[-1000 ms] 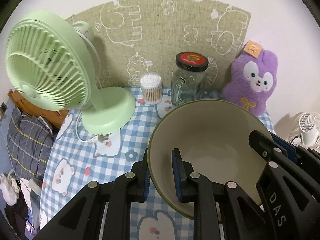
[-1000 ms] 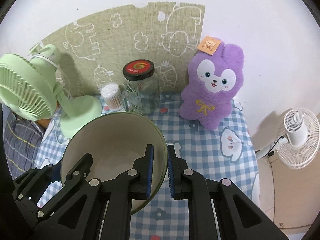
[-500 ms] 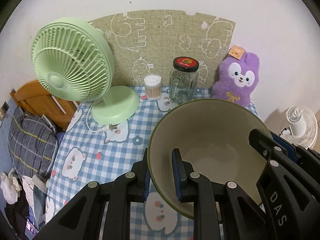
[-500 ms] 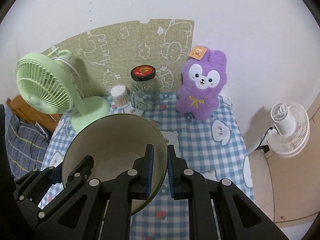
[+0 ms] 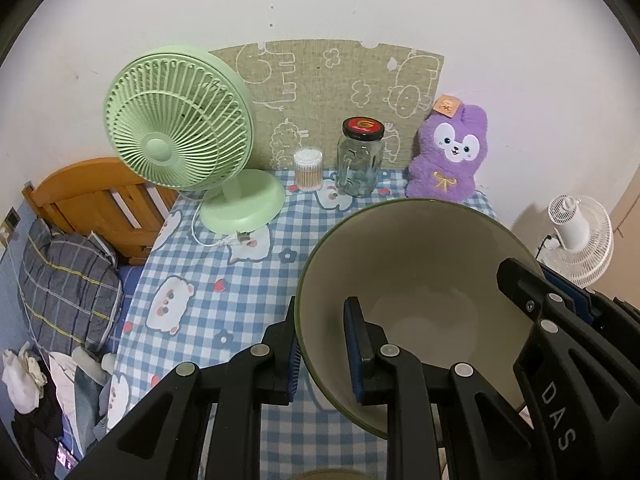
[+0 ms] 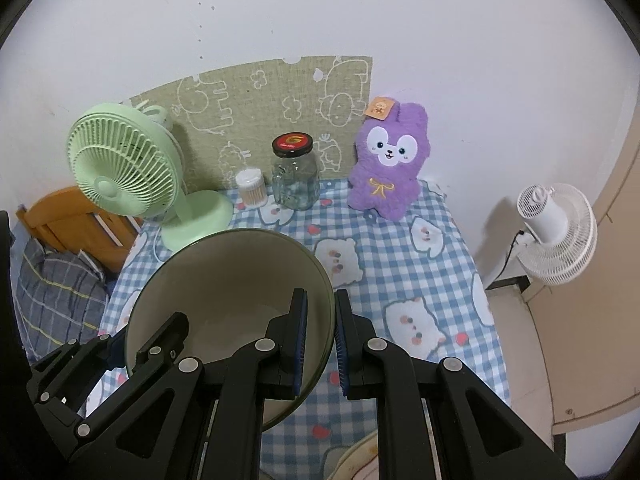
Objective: Organize plates and bowls
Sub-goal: 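Lift the patterned bowl and carry it toward the nested cream bowls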
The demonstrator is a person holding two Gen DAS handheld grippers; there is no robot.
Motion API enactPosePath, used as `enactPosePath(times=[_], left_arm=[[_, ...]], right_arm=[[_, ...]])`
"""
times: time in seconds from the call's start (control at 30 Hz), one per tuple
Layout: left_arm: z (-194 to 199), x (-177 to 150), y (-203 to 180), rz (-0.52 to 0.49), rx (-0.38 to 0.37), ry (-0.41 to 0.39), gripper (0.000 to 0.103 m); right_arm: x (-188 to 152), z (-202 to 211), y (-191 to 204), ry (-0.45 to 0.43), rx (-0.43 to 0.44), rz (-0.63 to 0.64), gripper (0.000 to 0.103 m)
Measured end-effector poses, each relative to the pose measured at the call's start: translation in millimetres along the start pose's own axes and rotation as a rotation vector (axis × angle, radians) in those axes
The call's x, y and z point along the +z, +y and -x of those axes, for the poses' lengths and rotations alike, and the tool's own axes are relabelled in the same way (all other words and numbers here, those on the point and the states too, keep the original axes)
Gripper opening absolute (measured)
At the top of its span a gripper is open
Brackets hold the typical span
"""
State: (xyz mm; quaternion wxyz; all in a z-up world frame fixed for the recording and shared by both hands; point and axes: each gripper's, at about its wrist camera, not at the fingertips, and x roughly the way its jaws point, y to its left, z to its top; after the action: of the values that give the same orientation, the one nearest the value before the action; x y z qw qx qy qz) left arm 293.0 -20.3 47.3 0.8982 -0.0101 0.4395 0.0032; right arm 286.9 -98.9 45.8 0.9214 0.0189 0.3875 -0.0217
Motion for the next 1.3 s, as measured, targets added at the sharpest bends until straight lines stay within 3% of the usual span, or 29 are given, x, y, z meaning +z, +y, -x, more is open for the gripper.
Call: enactPosePath(times=[0.63, 0.9, 1.3], left_arm=[[43.0, -67.6, 21.9, -0.065, -0.037, -0.01, 0.017], [43.4, -96.1, 23.3, -0.071, -0.06, 0.02, 0.017], [39.1, -136.2, 33.2, -0.048, -0.041, 0.044, 0.017]], right_arm=[[-78.5, 54.8, 22.7, 0.01, -0.044, -0.05, 0.016], [-107.1, 61.7, 25.6, 0.013, -0.074, -0.052, 0.016], [-144.2, 55.1, 31.2, 0.051, -0.048, -0.043, 0.016]])
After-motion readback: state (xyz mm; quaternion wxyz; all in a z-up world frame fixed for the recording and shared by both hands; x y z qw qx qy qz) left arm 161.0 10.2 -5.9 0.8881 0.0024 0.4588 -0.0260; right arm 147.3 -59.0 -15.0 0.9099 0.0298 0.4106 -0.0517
